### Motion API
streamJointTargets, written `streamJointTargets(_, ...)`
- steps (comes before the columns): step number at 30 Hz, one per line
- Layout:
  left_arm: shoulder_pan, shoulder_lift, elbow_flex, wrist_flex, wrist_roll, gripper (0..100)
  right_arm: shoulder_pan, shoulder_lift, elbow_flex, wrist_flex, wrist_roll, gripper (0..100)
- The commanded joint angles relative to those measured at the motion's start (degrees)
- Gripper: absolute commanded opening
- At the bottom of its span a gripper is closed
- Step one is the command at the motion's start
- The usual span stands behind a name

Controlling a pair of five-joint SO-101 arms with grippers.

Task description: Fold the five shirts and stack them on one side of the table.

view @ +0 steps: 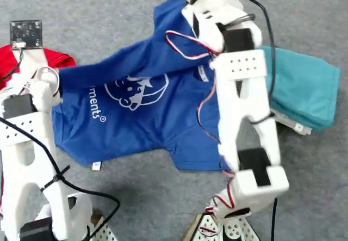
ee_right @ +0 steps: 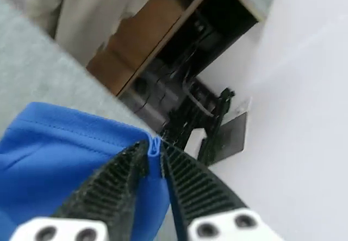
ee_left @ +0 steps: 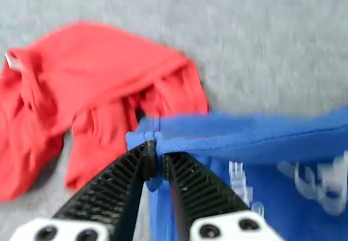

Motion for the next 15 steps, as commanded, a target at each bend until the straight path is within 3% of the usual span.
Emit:
streamJointTargets(1,0.53,-0.04,2.73,-17.41,6.07,2,1.10,4.79,-7.25,-10.64,-1.05,0.3)
streamJointTargets(6,0.44,0.22,2.64,-15.91,7.21,2,-0.57,12.44,-22.64,-9.93,-1.05,0.3)
streamJointTargets(15,-0.26,0.22,2.37,-8.97,7.21,2,-2.15,23.16,-40.48,6.95,-0.88,0.3)
